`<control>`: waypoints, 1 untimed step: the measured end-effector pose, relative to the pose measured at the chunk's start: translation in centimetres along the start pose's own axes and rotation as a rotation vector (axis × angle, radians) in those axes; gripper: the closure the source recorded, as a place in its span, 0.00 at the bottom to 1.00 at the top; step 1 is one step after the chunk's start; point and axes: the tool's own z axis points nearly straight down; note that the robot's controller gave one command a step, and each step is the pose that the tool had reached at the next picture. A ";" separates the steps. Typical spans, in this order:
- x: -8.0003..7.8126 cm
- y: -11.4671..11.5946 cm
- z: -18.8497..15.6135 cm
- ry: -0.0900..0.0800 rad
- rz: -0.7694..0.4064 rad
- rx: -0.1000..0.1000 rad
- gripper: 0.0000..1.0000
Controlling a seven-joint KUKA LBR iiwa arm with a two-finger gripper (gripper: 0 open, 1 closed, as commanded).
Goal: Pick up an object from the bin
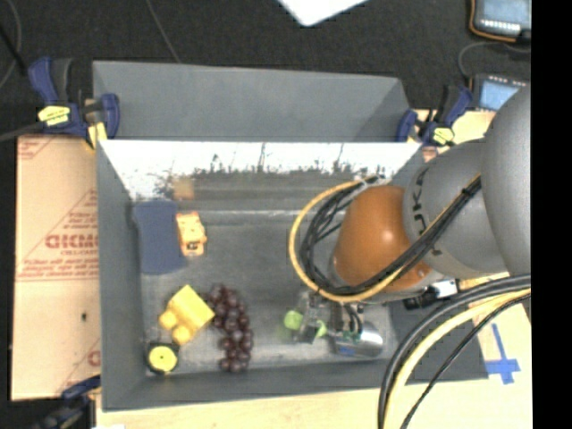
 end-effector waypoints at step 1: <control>-0.4 -2.1 -13.7 -0.001 -0.042 0.000 1.00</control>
Offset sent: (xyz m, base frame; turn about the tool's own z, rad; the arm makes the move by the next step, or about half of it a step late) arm 0.0000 0.0000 0.0000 0.0000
